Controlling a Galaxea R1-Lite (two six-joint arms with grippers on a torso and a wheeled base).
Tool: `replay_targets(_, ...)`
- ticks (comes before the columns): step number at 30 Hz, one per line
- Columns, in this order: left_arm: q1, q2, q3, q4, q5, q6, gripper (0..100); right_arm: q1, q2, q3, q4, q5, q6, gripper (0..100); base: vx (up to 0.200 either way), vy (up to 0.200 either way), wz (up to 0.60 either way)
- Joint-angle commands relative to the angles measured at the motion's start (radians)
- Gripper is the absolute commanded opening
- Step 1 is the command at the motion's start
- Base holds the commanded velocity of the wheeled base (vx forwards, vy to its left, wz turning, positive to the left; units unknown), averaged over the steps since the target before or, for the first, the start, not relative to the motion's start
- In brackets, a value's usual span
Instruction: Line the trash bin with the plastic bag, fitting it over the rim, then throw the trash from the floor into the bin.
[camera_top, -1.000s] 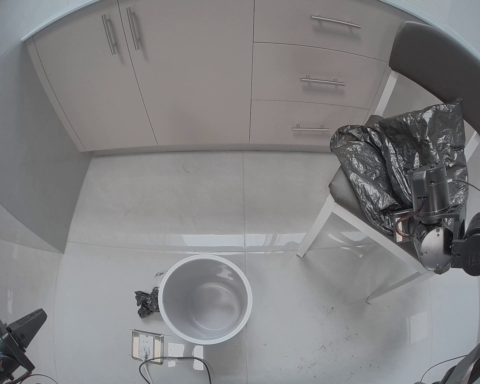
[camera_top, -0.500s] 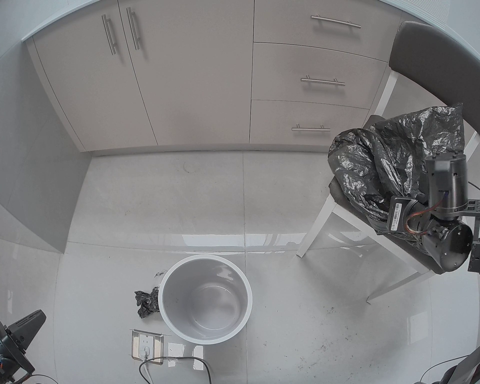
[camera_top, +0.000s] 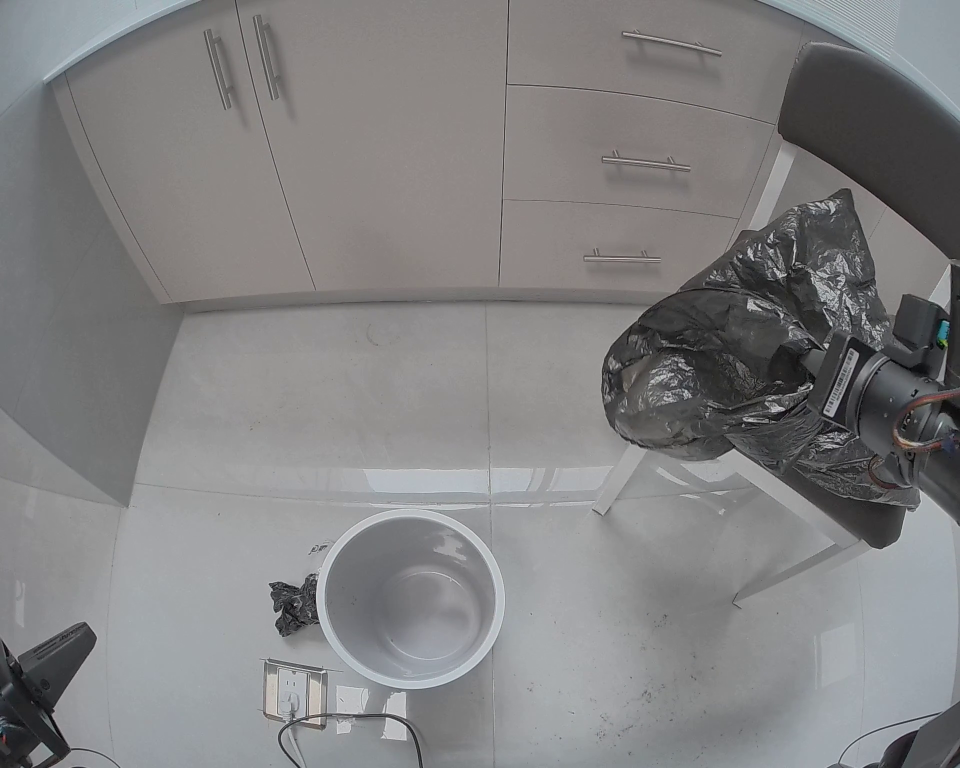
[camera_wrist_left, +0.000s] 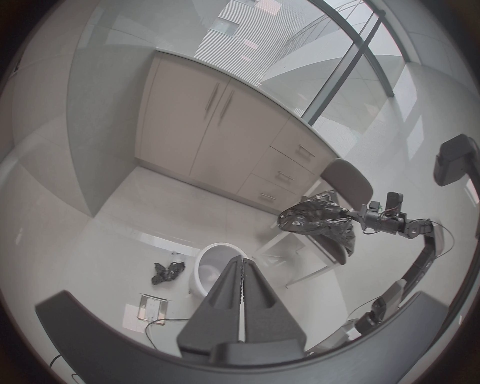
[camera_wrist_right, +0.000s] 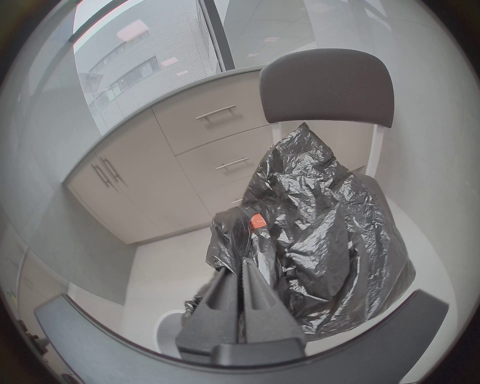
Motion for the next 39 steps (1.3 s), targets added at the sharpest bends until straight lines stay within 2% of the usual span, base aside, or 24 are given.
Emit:
replay_targets(1, -0.073, -0.004, 0.003, -0.024, -0.004, -0.028, 0, 0.045, -0.074, -0.008, 0.001, 0.029, 0.024, 0, 0.0, 0.0, 0.0)
replay_targets(6, -0.077, 0.051, 0.0, -0.03, -0.006, -0.034, 0, 0.098, -0.092, -0.016, 0.075, 0.086, 0.043, 0, 0.0, 0.0, 0.0)
replay_targets(10, -0.079, 0.12, 0.0, -0.031, -0.006, -0.033, 0, 0.124, -0.116, -0.137, 0.203, 0.29, 0.115, 0, 0.0, 0.0, 0.0)
replay_targets(11, -0.079, 0.12, 0.0, -0.031, -0.006, -0.033, 0, 0.124, -0.116, -0.137, 0.203, 0.29, 0.115, 0, 0.0, 0.0, 0.0)
replay_targets(12, -0.084, 0.129, -0.003, -0.031, -0.007, -0.031, 0, 0.124, -0.132, -0.21, 0.286, 0.394, 0.146, 0, 0.0, 0.0, 0.0)
replay_targets(13, -0.088, 0.132, -0.008, -0.031, -0.012, -0.031, 0, 0.124, -0.135, -0.264, 0.335, 0.463, 0.178, 0, 0.0, 0.0, 0.0)
replay_targets(15, -0.1, 0.141, -0.017, -0.031, -0.027, -0.031, 0, 0.123, -0.135, -0.332, 0.391, 0.558, 0.222, 0, 0.0, 0.0, 0.0)
replay_targets(16, -0.1, 0.141, -0.017, -0.031, -0.027, -0.031, 0, 0.123, -0.135, -0.332, 0.391, 0.558, 0.222, 0, 0.0, 0.0, 0.0)
replay_targets(17, -0.116, 0.152, -0.017, -0.031, -0.045, -0.031, 0, 0.118, -0.124, -0.388, 0.418, 0.616, 0.25, 0, 0.0, 0.0, 0.0)
replay_targets(21, -0.127, 0.169, -0.017, -0.031, -0.052, -0.027, 0, 0.12, -0.112, -0.41, 0.42, 0.626, 0.248, 0, 0.0, 0.0, 0.0)
replay_targets(22, -0.145, 0.216, -0.016, -0.042, -0.047, 0.026, 0, 0.126, -0.069, -0.445, 0.417, 0.626, 0.235, 0, 0.0, 0.0, 0.0)
replay_targets(24, -0.145, 0.226, -0.017, -0.065, -0.047, 0.042, 0, 0.126, -0.044, -0.456, 0.414, 0.632, 0.227, 0, 0.0, 0.0, 0.0)
replay_targets(30, -0.148, 0.312, -0.034, -0.119, -0.047, 0.05, 0, 0.164, 0.031, -0.525, 0.417, 0.615, 0.222, 0, 0.0, 0.0, 0.0)
replay_targets(35, -0.219, 0.411, -0.046, -0.172, -0.035, 0.134, 0, 0.203, 0.08, -0.568, 0.424, 0.597, 0.19, 0, 0.0, 0.0, 0.0)
replay_targets(39, -0.252, 0.485, -0.099, -0.198, -0.027, 0.134, 0, 0.232, 0.08, -0.571, 0.426, 0.595, 0.158, 0, 0.0, 0.0, 0.0)
